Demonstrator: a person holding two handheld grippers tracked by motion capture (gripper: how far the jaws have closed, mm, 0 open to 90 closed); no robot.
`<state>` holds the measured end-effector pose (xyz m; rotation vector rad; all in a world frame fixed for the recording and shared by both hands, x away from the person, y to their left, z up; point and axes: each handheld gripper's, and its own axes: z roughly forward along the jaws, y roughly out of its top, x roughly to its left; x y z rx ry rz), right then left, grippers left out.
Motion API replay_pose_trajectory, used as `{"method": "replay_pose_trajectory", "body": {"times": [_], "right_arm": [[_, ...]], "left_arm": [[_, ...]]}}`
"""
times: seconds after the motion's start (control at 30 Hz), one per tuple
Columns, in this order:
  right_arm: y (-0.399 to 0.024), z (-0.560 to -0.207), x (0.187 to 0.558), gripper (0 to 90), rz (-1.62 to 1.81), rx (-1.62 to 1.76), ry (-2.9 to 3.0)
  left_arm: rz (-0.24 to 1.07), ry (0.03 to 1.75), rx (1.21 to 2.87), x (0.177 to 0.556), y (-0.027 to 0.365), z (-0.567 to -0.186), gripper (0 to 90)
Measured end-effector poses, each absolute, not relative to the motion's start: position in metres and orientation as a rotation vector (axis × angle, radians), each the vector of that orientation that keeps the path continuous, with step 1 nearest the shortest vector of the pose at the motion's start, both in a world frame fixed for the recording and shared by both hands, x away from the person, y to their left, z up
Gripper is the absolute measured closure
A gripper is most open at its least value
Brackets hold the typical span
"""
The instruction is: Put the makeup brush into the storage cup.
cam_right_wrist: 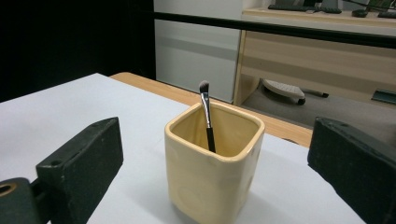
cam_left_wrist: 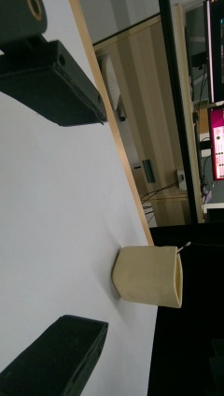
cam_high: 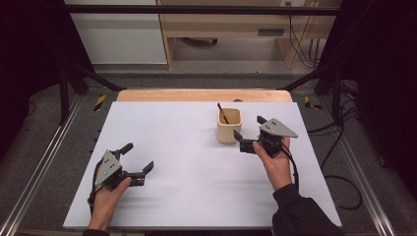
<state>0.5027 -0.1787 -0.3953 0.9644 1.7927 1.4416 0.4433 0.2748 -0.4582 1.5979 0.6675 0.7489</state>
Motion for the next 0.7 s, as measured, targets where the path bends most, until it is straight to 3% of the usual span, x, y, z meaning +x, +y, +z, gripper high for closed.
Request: {"method": "replay_pose_trajectory", "body": {"times": [0.7], "right_arm": [[-0.222,-0.380,0.468,4.4,1.430,0.973,1.761]], "left_arm": [[0.724,0.713,1.516,0.446,0.286,-0.456,1.7]]}}
